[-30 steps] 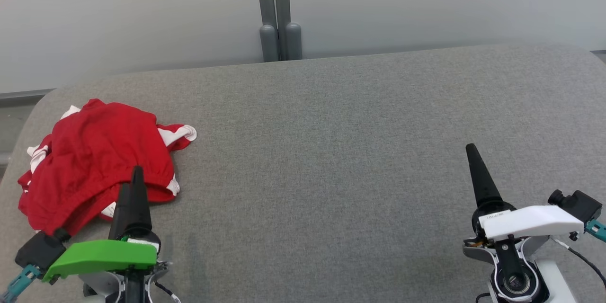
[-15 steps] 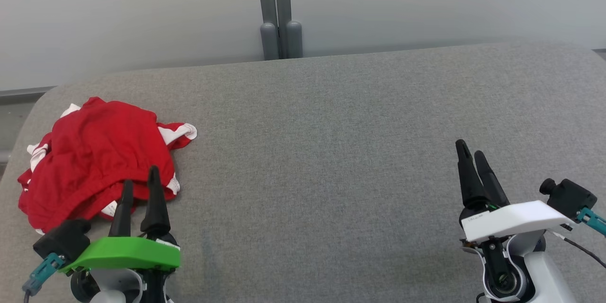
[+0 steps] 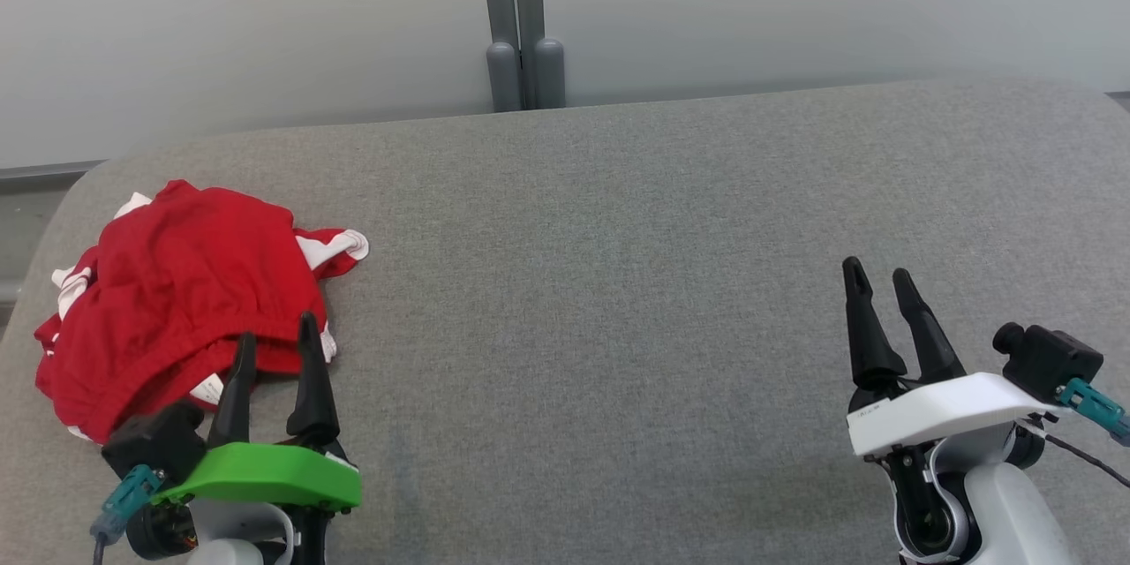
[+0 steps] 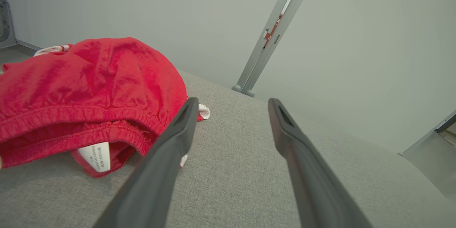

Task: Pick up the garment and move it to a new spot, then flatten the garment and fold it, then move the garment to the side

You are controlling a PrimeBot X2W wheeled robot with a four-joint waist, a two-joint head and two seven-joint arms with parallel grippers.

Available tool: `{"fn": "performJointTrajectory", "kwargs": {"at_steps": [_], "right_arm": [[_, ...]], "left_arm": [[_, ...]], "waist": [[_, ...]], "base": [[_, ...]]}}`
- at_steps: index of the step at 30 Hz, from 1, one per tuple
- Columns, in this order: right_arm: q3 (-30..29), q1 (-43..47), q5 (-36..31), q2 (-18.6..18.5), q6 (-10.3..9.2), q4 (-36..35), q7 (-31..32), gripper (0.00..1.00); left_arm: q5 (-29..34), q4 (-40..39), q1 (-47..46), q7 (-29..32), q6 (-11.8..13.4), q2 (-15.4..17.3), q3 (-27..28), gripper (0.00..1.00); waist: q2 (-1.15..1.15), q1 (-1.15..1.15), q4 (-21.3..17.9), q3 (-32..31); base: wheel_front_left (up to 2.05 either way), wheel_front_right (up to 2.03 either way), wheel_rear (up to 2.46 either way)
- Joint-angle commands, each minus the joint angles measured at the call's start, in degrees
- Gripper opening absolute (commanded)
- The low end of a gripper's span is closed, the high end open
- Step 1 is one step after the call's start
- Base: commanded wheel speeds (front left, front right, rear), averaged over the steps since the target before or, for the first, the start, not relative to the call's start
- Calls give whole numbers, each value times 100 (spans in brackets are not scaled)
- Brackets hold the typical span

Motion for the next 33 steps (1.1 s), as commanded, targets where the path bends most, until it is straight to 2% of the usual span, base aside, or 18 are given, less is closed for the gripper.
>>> {"fn": "performJointTrajectory", "kwargs": {"at_steps": [1,33], "right_arm": [[8,-124,-165,-34,4,-60,-56,100],[155,-187,-1784,-46,4,-201,-471,100]], "left_arm": [[200,-56,-33,-54,24,46,-23,100],[1700,-215,-1,-468,166,58,-203,100]], "waist": [[0,0,1,-2],[0,0,47,42]], "base": [[0,0,0],[0,0,0]]}}
